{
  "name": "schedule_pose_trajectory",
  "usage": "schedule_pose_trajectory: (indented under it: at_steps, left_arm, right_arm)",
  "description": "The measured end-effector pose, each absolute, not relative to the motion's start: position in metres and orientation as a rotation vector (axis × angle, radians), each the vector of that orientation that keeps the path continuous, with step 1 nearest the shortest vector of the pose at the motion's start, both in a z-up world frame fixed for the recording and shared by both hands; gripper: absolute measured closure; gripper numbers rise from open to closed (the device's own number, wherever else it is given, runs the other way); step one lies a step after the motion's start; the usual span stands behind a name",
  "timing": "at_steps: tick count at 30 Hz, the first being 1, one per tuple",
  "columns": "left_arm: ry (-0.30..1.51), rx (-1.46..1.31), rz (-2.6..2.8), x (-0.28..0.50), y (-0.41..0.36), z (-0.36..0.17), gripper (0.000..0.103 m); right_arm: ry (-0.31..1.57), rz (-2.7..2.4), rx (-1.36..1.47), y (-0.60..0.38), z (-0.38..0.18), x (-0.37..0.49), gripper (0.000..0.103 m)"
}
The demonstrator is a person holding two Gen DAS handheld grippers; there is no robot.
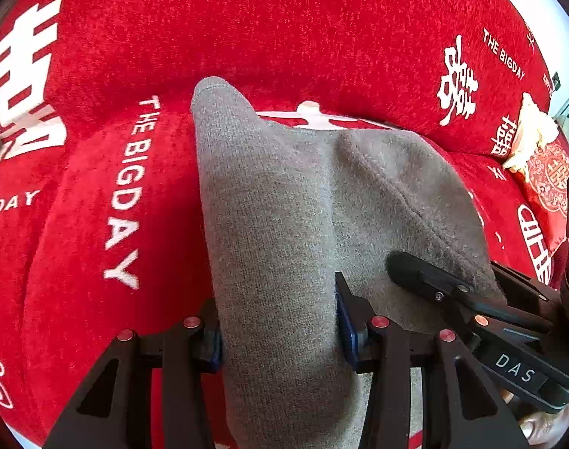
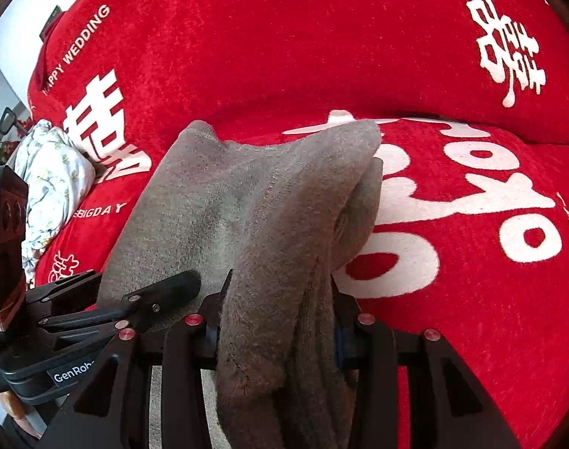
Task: Fold small clothes
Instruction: 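Hold the sweater edge with both grippers and press it flat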
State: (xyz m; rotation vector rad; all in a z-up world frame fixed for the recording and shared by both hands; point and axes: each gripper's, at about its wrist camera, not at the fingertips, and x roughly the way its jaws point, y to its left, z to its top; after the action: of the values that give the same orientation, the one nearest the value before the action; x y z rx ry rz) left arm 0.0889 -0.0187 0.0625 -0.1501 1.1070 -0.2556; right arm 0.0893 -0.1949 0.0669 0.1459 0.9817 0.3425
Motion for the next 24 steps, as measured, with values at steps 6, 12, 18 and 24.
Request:
schedule_pose_trajectory:
  at_steps: [6,12,18,24]
  left_arm:
    - [1.108,-0.149,-0.242,0.077,-0.008,0.062,0.055]
    - [1.103,-0.124,-0.233,0.066,-0.01,0.061,0.055]
    - [1.102,-0.106,-0.236,0.055,-0.011,0.059,0.055]
    - [1.095,-0.087,-0.229,0.044,-0.017,0.059,0.055]
  right_arm:
    - [0.979,0.349,0.136,-0.184,0.065,0.079,0.059]
    - [0.968,0.344,0.129,-0.179,0.064,0.065,0.059]
    - [0.964,0.335,0.126,-0.179,0.06,0.052,0.059]
    - [0.95,0.328,0.108,-0.18,0.057,0.039,0.059]
